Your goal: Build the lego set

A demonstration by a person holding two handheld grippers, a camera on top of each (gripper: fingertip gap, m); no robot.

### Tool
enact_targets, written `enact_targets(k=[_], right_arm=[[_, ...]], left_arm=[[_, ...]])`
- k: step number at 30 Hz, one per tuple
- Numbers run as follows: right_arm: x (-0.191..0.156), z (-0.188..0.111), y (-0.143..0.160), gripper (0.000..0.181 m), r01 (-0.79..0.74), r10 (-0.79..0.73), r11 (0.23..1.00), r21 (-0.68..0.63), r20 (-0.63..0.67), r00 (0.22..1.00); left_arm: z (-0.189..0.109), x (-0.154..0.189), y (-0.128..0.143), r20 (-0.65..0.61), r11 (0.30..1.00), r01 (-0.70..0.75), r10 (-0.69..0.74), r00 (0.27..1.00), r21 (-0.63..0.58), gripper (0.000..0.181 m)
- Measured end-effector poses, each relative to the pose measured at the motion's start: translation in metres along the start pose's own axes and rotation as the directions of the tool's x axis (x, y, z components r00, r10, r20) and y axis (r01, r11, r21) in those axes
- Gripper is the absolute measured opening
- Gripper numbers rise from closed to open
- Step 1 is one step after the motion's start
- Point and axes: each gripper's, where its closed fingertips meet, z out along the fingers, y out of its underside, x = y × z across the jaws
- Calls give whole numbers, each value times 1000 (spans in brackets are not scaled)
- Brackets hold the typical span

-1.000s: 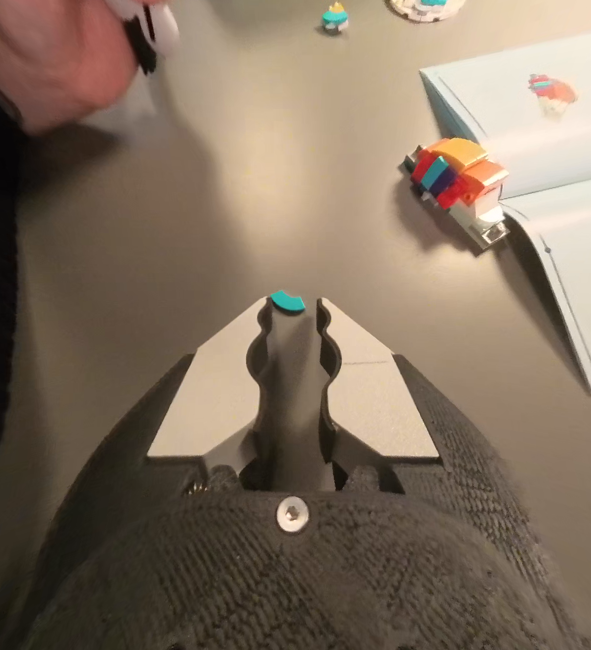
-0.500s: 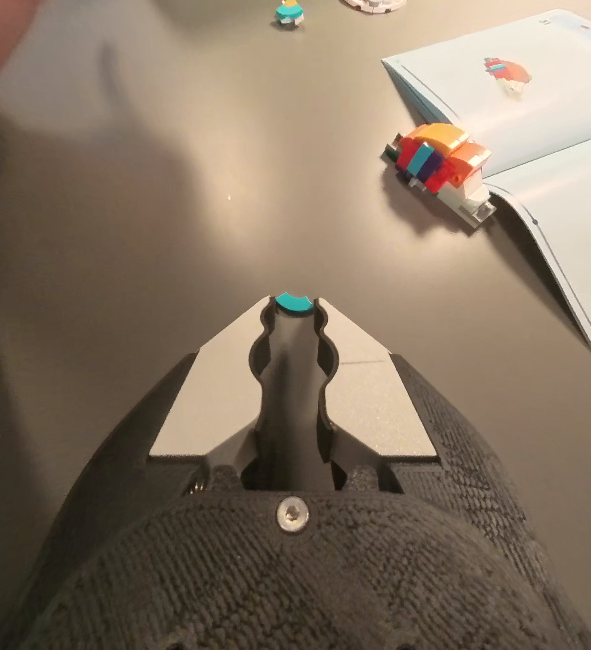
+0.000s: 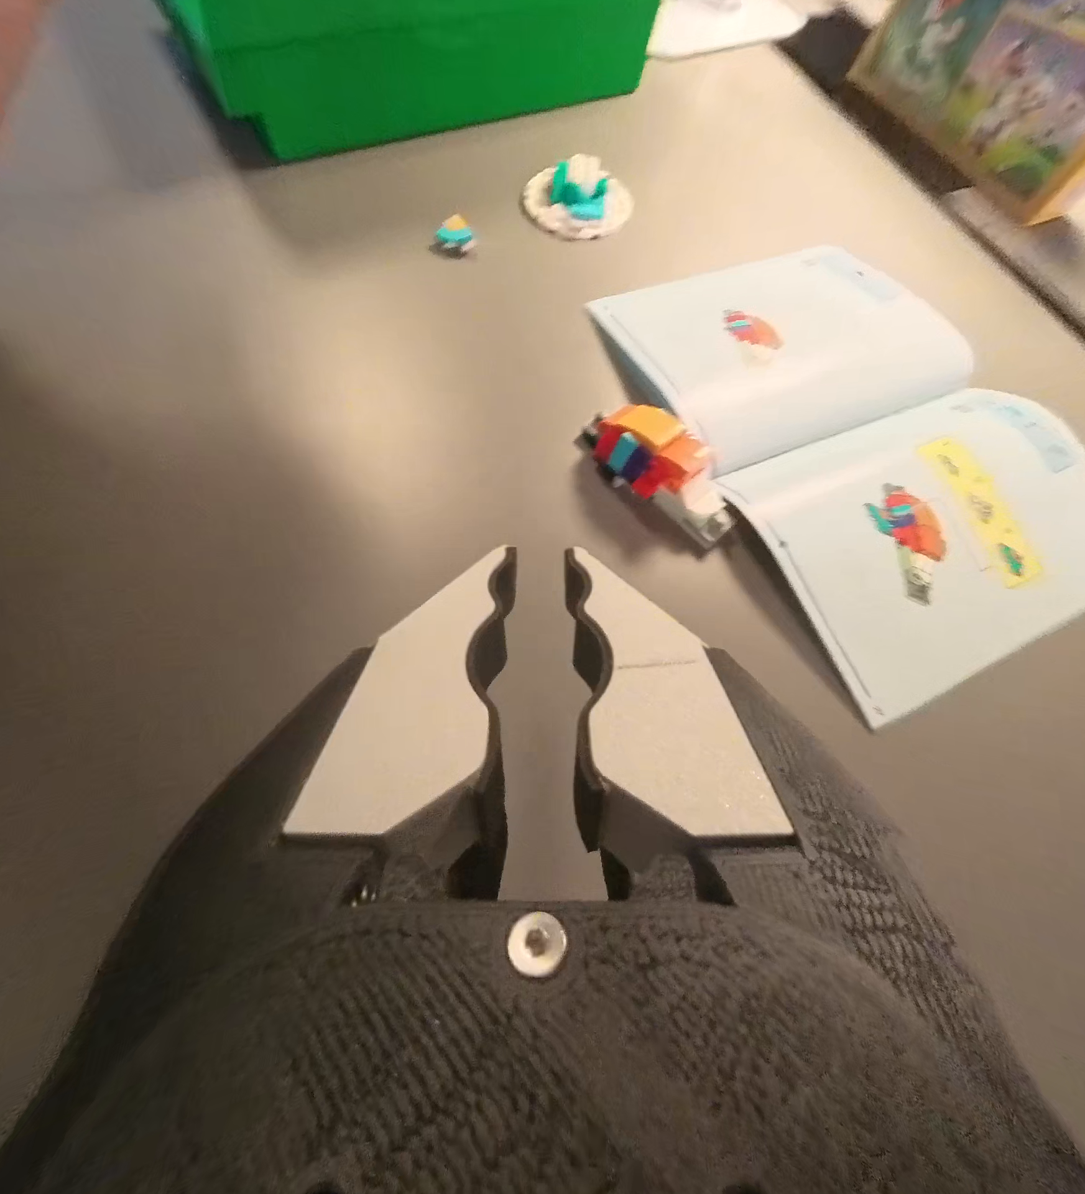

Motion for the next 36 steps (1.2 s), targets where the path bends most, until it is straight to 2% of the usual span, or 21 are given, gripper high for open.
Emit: enact_targets(k=[1,3,5,9,12,13,16,18,20,21,22,25,27,30,34,36], right_arm=[[8,-2,-2,15,-25,27,999,38,-34,999],[18,-5,-7,22,-68,76,990,121,-63,995],[27,-9,-18,26,-37,59,973,226,-91,994],[32,-17,-56,30,50,-1,917,396,-122,992],[11,-35,-104,28,51,-40,845,532,-33,999],[-2,-47,-124,28,38,-56,813,581,14,998],[-47,-81,-175,31,-50,-84,738,673,165,983],[-70,-93,-191,31,-76,-78,718,691,189,979],[-91,-102,-199,26,-92,-82,685,722,203,976],[-100,-104,-199,25,-78,-94,676,733,191,977],[-106,-105,-199,25,-49,-104,672,739,160,982],[-116,-106,-195,22,-19,-86,655,756,99,991],[-124,-106,-191,17,-2,-84,658,753,75,994],[-128,-107,-185,14,-9,-67,669,743,72,995],[-132,-107,-182,14,-82,-50,693,716,162,986],[-128,-107,-181,8,-89,-40,691,718,161,986]], left_arm=[[-1,-2,1,6,1000,15,-15,1000,-2,4],[-2,-5,0,19,999,48,-48,999,1,4],[1,-8,-4,27,997,78,-79,997,20,4],[17,-25,-20,35,935,331,-337,941,126,3],[22,-28,-35,-49,806,558,-561,827,196,3],[20,-22,-42,-116,752,626,-617,779,206,3],[7,-7,-53,-206,587,780,-753,625,219,3],[-5,6,-57,-225,524,823,-794,565,217,3],[-17,27,-63,-276,484,855,-810,518,184,4],[-23,34,-62,-263,473,863,-822,504,177,4],[-28,40,-61,-242,483,858,-823,513,175,3],[-42,61,-61,-167,615,775,-756,632,146,3],[-45,69,-61,-125,675,725,-714,689,136,3],[-46,73,-66,-111,715,686,-677,727,133,3],[-43,74,-69,-113,746,653,-644,757,131,3],[-42,78,-67,-106,778,617,-608,787,120,3]])
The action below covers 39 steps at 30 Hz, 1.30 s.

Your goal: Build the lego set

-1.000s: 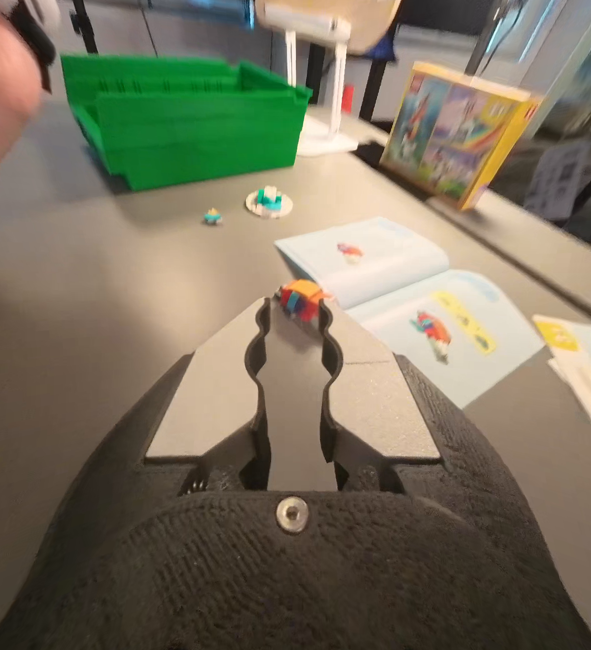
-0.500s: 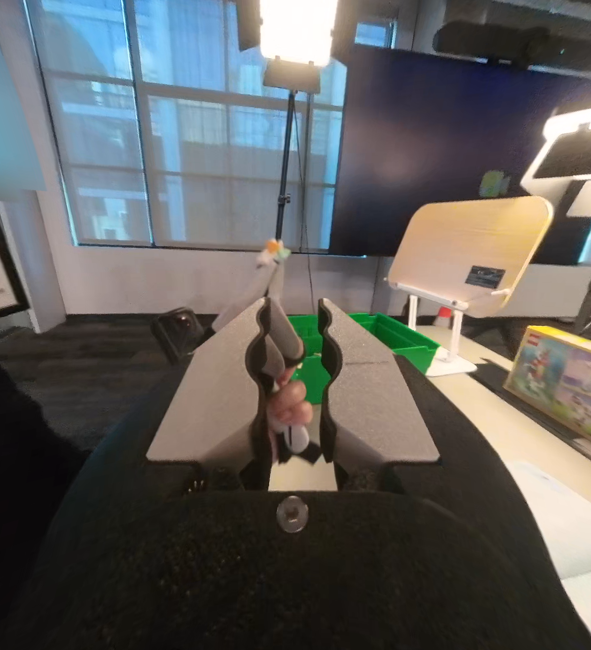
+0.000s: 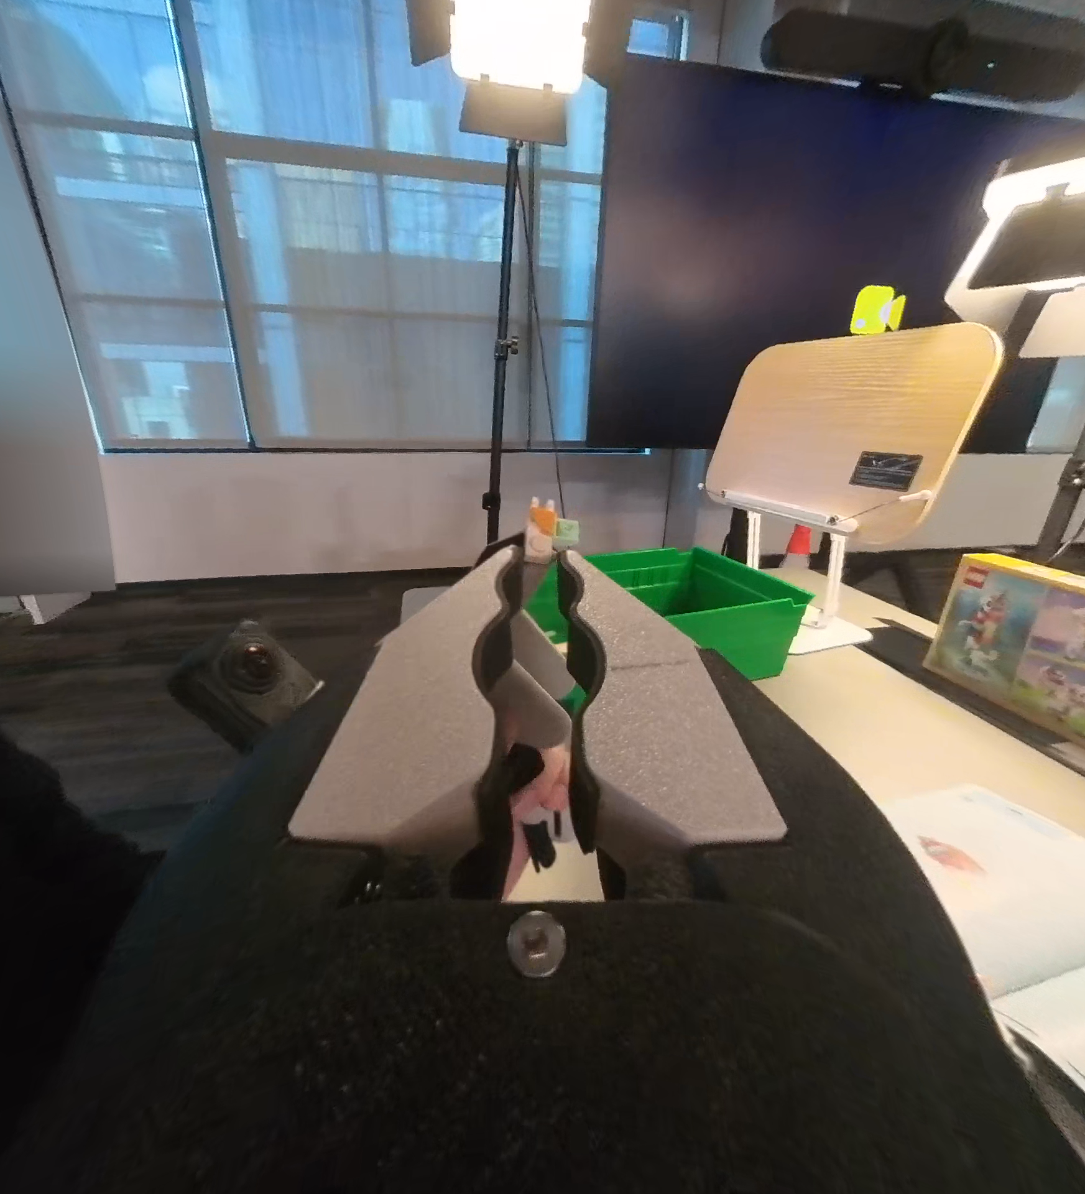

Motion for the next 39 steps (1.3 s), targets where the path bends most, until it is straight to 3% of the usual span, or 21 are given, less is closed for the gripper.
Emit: enact_targets(k=[4,7,8,11,13,16,19,26,39], right_arm=[[7,-3,9,6,-3,3,1000,-22,15,1000],[15,-15,25,6,52,-48,996,-66,64,997],[17,-22,32,6,91,-83,992,-83,96,992],[23,-40,63,6,234,-207,961,-145,182,961],[32,-46,84,6,285,-244,939,-190,214,946],[37,-52,107,6,304,-245,927,-220,258,935],[40,-55,124,6,335,-263,907,-255,277,924],[46,-56,144,6,344,-254,883,-319,290,922],[55,-64,184,6,371,-212,785,-497,346,914]], left_arm=[[-5,2,11,-23,997,-63,62,998,-42,3],[-13,11,31,-161,983,71,-99,982,-171,10],[-17,12,39,-190,959,140,-190,963,-247,28],[-42,28,60,-339,835,273,-462,819,-479,49],[-56,35,74,-361,760,270,-549,754,-591,45],[-74,43,93,-379,684,195,-592,711,-702,35],[-83,47,98,-416,673,150,-600,683,-725,16],[-93,47,111,-418,628,119,-635,650,-769,5],[-125,54,145,-443,511,-98,-615,653,-854,5]])
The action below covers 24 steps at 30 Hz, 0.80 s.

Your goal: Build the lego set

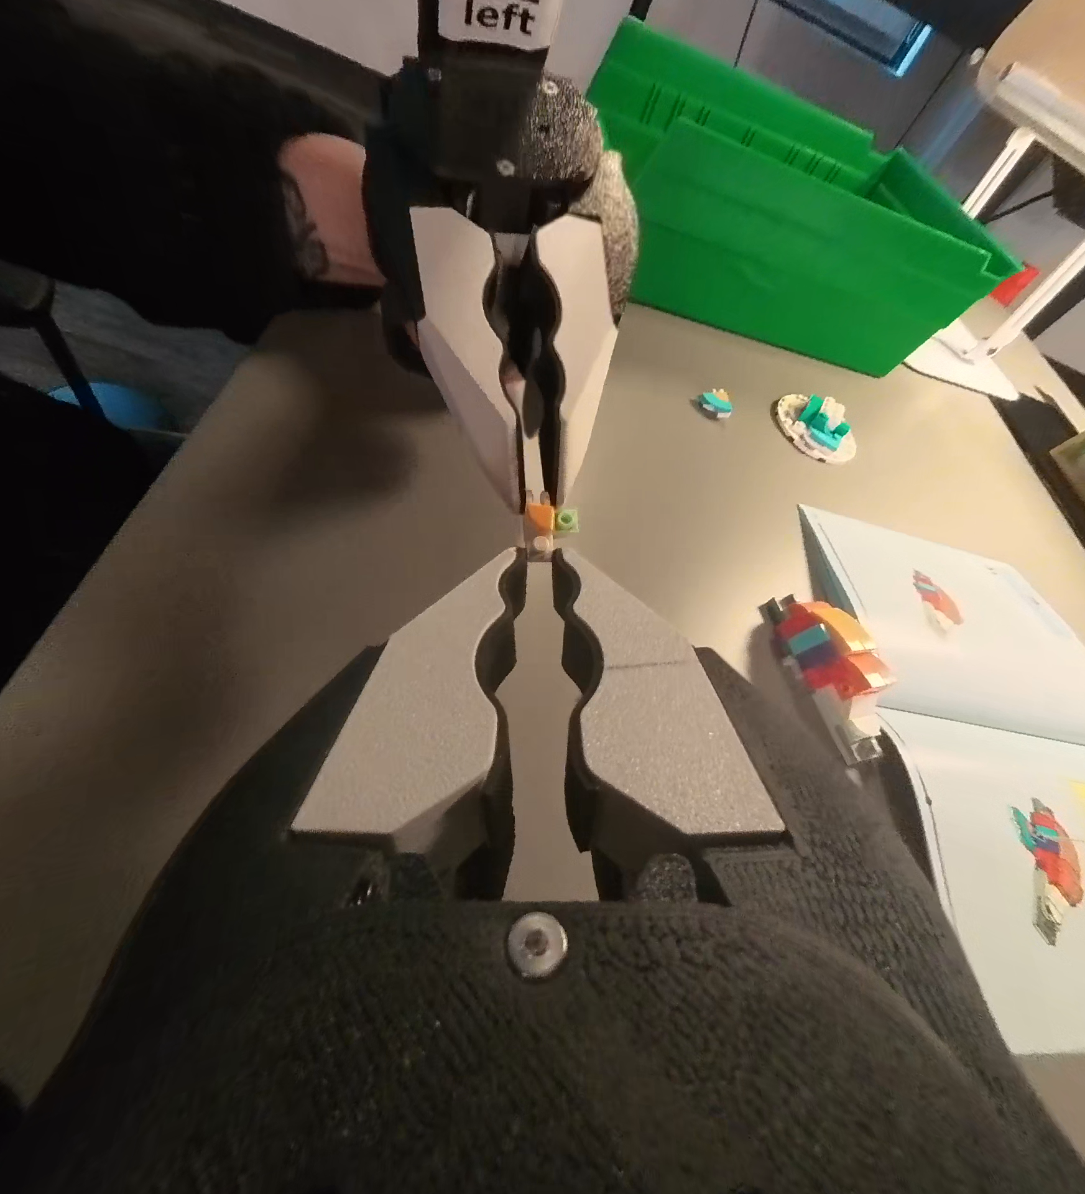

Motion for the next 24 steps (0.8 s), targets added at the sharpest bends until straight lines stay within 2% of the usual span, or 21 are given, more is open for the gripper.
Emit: enact_targets(k=[8,11,14,18,24], right_arm=[[-1,3,8,7,-59,59,998,-12,20,998],[7,-3,22,26,-125,127,990,-62,39,991],[16,-6,46,34,-217,228,965,-146,64,972],[22,-2,53,32,-187,208,965,-182,107,972],[16,11,61,38,-98,168,966,-237,293,941]], left_arm=[[2,0,9,-5,998,-40,40,999,-47,5],[1,-6,19,31,993,-62,65,997,-97,5],[-3,-7,17,41,995,-37,41,998,-89,5],[-7,-11,19,50,996,-7,11,999,-89,5],[-11,-12,16,44,997,27,-24,999,-67,5]])
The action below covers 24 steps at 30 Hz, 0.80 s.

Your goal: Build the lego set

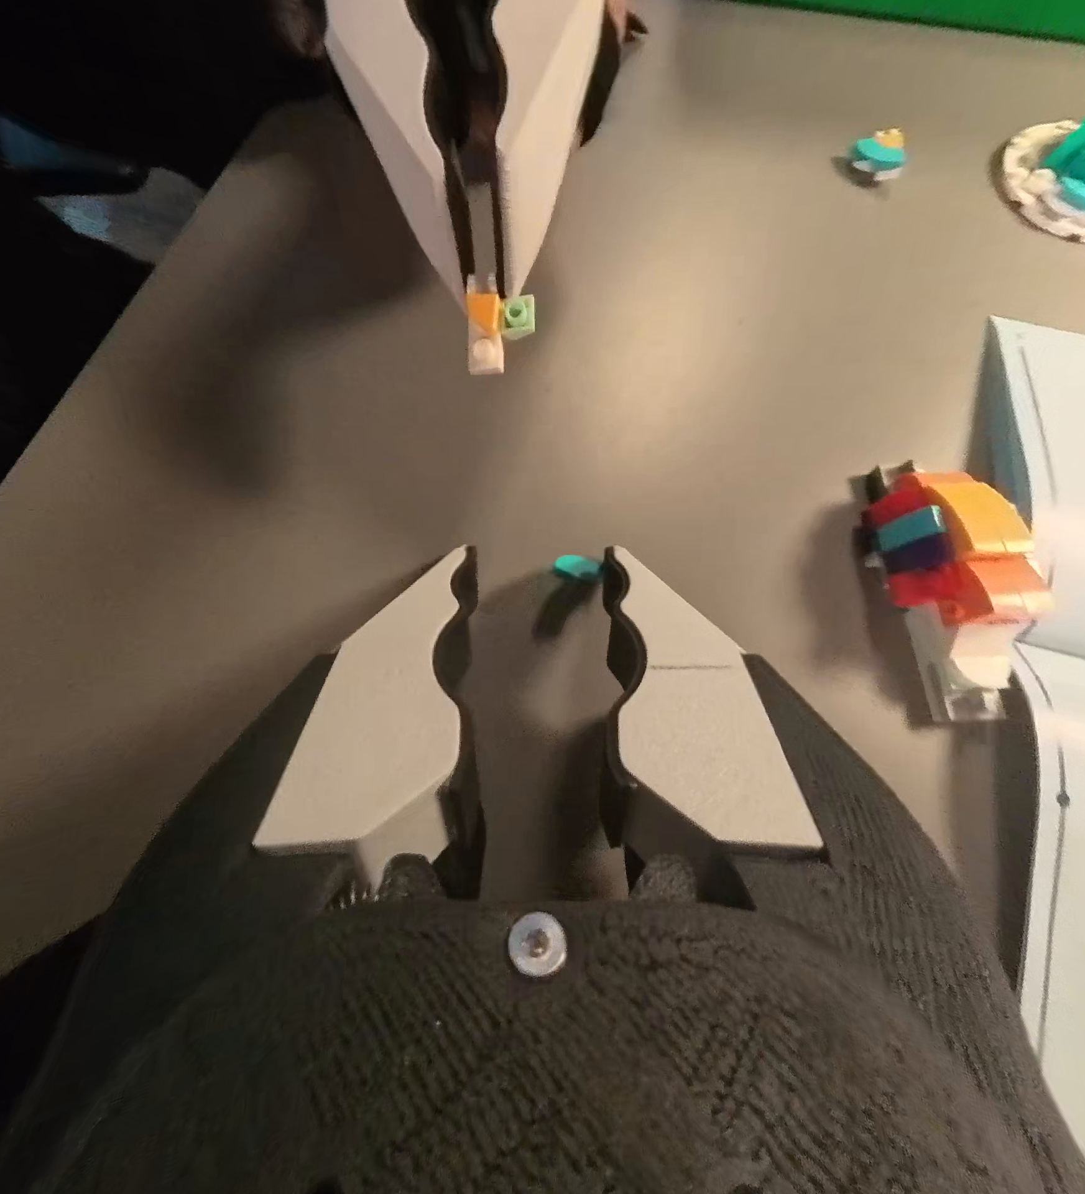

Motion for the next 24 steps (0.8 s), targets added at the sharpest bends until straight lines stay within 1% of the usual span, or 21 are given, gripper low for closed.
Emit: enact_targets(k=[2,7,10,12,14,18,24], right_arm=[[0,2,-1,38,0,0,1000,-3,42,999],[0,-2,3,36,-22,22,1000,-6,47,999],[0,-7,6,36,-33,33,999,-4,7,999],[5,-12,4,33,-35,36,999,28,-47,998],[3,-16,4,32,-50,52,998,39,-57,997],[1,-15,13,32,-46,46,999,0,-65,997],[-17,-8,7,32,-60,60,998,-10,13,998]], left_arm=[[-1,-1,-1,2,1000,11,-11,1000,6,5],[-4,-6,-4,16,999,37,-37,999,35,5],[-4,-7,-5,23,998,39,-40,999,42,5],[-4,-7,-5,25,998,37,-38,999,42,5],[-5,-7,-5,31,998,36,-37,999,42,5],[-5,-8,-5,39,998,33,-35,999,47,5],[-6,-9,-6,46,998,35,-38,998,56,5]])
